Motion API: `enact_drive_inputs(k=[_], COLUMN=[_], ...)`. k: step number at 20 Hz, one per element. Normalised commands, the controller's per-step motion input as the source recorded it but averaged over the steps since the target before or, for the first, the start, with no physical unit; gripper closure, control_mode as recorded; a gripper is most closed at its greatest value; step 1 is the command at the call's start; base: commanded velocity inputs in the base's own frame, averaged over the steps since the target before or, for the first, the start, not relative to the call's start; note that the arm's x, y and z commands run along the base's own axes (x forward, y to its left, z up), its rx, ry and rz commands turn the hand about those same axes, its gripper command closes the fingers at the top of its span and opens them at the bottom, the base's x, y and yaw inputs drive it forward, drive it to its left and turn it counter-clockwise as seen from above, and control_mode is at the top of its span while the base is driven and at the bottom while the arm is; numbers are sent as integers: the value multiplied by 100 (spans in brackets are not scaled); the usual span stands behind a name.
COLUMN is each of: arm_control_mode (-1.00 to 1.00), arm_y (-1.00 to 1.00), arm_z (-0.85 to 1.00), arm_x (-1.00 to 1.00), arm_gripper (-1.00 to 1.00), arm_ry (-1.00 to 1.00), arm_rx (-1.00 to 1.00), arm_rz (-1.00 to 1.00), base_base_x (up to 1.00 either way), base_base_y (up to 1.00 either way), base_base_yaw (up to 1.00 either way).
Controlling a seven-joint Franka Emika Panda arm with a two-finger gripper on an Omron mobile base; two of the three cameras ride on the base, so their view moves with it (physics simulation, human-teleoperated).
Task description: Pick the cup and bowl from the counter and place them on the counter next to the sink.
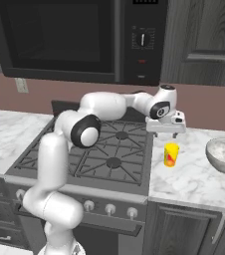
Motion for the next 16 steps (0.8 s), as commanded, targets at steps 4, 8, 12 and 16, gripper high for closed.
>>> enact_drive_inputs(k=[4, 8, 12, 16], arm_control_mode=[-100, -100, -100, -100], arm_y=[0, 0, 0, 0], arm_z=[-27, -12, 0, 0], arm_x=[18, -1, -14, -26], arm_gripper=[-100, -100, -100, -100], arm_ry=[0, 0, 0, 0], arm_rx=[0, 0, 2, 3], arm_rz=[0, 0, 0, 1], base_base_x=[0, 0, 0, 0], base_base_y=[0, 0, 0, 0], base_base_yaw=[0, 0, 0, 0])
